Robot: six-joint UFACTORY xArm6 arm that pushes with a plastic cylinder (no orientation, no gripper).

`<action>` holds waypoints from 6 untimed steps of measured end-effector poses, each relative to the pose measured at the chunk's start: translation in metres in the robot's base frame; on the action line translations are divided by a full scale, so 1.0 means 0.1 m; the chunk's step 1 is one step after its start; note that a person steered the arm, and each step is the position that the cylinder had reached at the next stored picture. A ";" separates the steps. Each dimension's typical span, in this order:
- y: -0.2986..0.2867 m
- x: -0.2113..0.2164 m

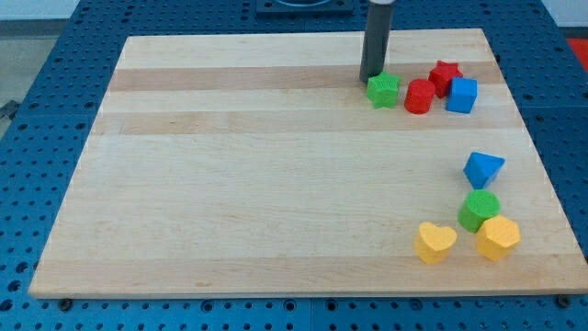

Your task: Drag the green star towards the bottom left side of the red circle

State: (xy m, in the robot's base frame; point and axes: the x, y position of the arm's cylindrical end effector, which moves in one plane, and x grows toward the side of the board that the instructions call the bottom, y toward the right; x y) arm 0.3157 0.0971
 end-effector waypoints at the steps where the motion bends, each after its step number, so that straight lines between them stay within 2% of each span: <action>1: 0.00 0.38; 3: 0.08 1.17; 4: 0.06 1.09; 6: 0.06 0.09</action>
